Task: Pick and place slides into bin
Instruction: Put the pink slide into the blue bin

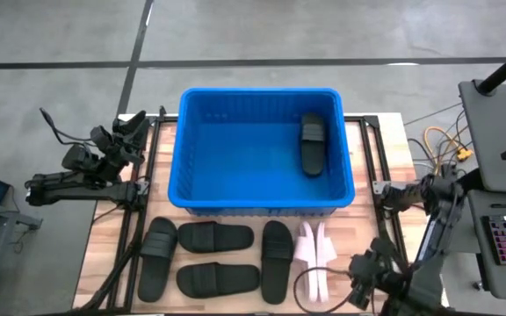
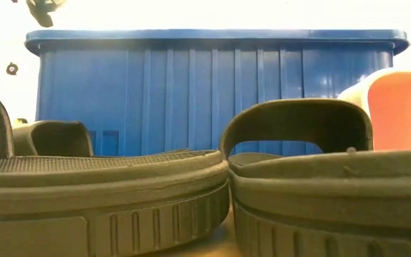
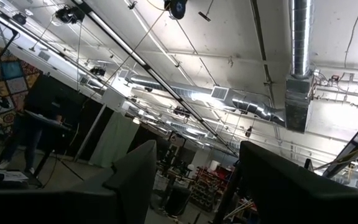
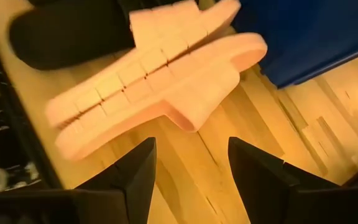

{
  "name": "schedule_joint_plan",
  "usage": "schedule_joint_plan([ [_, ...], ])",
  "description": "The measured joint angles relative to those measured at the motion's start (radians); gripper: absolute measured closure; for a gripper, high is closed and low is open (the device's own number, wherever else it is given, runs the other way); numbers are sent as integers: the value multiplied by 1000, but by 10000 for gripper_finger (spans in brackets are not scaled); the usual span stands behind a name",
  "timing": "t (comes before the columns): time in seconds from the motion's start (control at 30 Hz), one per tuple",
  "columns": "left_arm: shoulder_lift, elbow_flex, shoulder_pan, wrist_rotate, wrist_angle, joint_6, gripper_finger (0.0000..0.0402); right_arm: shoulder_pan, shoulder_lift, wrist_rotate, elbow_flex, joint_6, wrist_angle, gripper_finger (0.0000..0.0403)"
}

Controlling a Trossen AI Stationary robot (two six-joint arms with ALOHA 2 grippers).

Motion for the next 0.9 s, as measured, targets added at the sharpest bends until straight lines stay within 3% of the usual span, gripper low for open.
schedule_joint_plan([
  [0.2,0,0,0,0,0,0,185,1,110,0,-13,44,1,213],
  [0.43,0,0,0,0,0,0,185,6,187,0,-109,205,17,224],
  [0.7,0,0,0,0,0,0,185,6,145,10,-266,282,222,225],
  [0.9,0,0,0,0,0,0,185,5,99,100,-352,244,282,225],
])
